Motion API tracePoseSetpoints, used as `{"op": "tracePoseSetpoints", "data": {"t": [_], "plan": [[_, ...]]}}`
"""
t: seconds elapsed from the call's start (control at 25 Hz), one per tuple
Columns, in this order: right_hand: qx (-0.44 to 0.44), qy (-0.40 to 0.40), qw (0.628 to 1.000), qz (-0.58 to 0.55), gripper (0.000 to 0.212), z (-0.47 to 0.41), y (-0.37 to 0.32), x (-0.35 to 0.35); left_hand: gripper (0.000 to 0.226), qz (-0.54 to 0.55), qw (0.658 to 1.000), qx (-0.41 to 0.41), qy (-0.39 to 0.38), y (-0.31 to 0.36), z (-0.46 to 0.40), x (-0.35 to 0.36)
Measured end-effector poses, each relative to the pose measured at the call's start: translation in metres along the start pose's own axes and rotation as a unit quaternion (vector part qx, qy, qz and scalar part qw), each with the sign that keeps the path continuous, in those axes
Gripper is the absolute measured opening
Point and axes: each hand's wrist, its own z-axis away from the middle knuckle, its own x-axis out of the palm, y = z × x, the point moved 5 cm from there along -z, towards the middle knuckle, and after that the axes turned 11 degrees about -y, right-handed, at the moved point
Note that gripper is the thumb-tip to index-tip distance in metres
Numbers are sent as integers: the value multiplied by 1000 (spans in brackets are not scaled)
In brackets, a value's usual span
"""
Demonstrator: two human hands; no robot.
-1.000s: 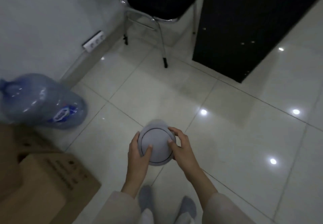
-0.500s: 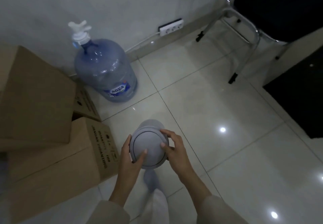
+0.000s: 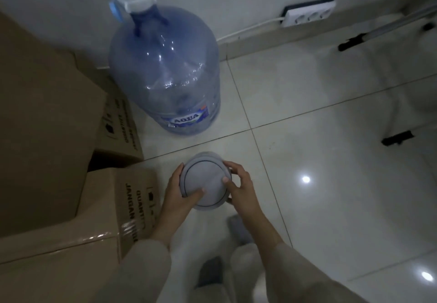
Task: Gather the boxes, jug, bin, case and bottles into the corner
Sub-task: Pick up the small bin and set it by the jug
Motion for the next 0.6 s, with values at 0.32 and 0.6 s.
{"op": "tracePoseSetpoints", "data": {"t": [0.32, 0.6], "plan": [[42, -46, 997, 40, 34, -130, 39, 16, 75, 23, 997, -56, 54, -61, -110, -13], [142, -70, 986, 47, 37, -119, 41, 30, 49, 36, 997, -70, -10, -56, -101, -10]]}}
